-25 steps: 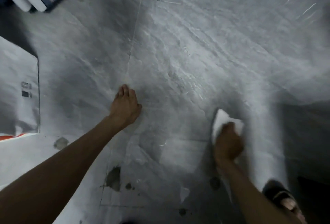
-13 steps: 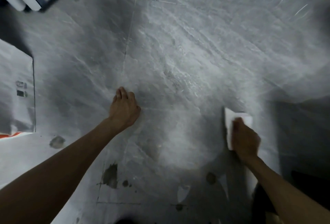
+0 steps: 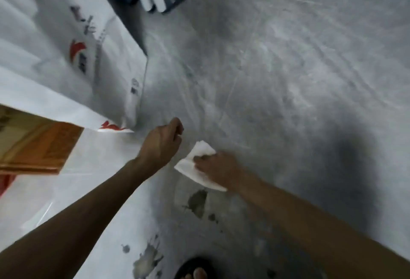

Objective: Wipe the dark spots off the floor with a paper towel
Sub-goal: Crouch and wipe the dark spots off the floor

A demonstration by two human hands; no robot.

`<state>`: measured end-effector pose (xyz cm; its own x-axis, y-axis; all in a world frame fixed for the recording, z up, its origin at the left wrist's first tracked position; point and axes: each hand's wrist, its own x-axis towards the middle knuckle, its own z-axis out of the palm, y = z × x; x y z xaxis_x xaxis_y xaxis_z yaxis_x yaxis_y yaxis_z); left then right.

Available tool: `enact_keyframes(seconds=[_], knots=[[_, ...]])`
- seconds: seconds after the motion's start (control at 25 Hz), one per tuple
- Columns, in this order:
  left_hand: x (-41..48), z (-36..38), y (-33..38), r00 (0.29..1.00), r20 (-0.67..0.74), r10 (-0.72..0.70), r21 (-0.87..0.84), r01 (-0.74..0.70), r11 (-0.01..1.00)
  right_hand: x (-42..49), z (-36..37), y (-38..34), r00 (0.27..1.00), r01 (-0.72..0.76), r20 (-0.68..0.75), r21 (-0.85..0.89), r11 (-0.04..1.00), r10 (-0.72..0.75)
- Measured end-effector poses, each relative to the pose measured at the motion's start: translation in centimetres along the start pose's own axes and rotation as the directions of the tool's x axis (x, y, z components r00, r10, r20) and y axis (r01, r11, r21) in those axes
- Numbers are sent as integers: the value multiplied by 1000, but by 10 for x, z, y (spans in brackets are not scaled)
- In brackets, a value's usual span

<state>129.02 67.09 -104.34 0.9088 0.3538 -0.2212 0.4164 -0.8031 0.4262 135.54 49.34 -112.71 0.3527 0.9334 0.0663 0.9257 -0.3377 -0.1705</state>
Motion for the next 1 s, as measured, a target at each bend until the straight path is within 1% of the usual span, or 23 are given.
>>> enact_keyframes(seconds=[0.04,0.08,0.12,0.16,0.2,0.24,0.32,0.36,0.4,0.48,0.52,0.56,0.6,0.64,0.68,0.72,0.76,0.8,0.84,0.88,0.92,0.96,1.0], knots=[[-21,-6,-23,999,-48,-22,22,23,999,9,-5,18,998,-60,11,-48,997,61],[-42,-8,-42,994,-93,-59,47,63,997,20,-11,33,966,-254,31,-42,966,255],[-63,-9,-60,981,-144,-127,63,137,989,37,-14,40,898,-440,-5,-52,896,440],[-81,-7,-76,956,-189,-223,50,236,970,58,-17,34,789,-614,-31,3,789,614],[-94,-3,-91,918,-219,-330,17,342,940,77,-15,18,717,-693,-32,76,717,697],[-102,2,-103,872,-235,-429,-30,435,900,96,-11,-4,724,-687,14,108,719,690],[-108,8,-120,811,-169,-560,-106,550,828,122,0,-65,870,-490,33,158,857,491],[-108,10,-126,808,-108,-580,-113,569,814,124,7,-93,960,-276,-1,186,943,281],[-106,12,-130,814,-57,-578,-108,570,814,117,13,-114,1000,5,5,189,982,-6],[-100,9,-133,816,-4,-578,-100,575,812,108,18,-115,921,366,96,120,923,-378],[-98,7,-134,815,12,-579,-98,577,811,114,19,-96,860,481,163,57,875,-484],[-96,8,-135,817,23,-576,-92,575,813,124,17,-74,846,475,263,20,880,-463],[-95,7,-136,814,28,-580,-79,580,811,137,17,-54,889,371,305,-43,928,-341],[-94,8,-137,811,23,-584,-64,585,809,148,12,-39,971,124,216,-66,990,-107],[-92,8,-137,812,19,-584,-48,584,810,156,9,-37,981,-163,103,-40,986,166],[-89,7,-135,817,15,-577,-49,577,815,158,7,-50,926,-374,44,-13,927,375],[-88,5,-132,826,12,-564,-39,564,825,157,12,-72,910,-414,6,11,910,414],[-87,2,-129,839,-17,-544,-8,543,839,155,21,-99,935,-355,18,51,934,354],[-86,-2,-127,862,-72,-502,46,505,862,151,22,-126,975,-216,70,103,971,209],[-86,-3,-125,884,-69,-462,69,466,882,147,24,-144,993,-17,118,189,982,-5],[-89,-1,-126,908,-40,-417,113,418,901,146,26,-147,968,184,127,230,956,-217],[-91,1,-127,920,-23,-390,122,390,913,150,25,-138,915,341,155,193,920,-372],[-92,1,-125,897,47,-439,56,437,898,157,15,-116,861,432,245,115,895,-447]])
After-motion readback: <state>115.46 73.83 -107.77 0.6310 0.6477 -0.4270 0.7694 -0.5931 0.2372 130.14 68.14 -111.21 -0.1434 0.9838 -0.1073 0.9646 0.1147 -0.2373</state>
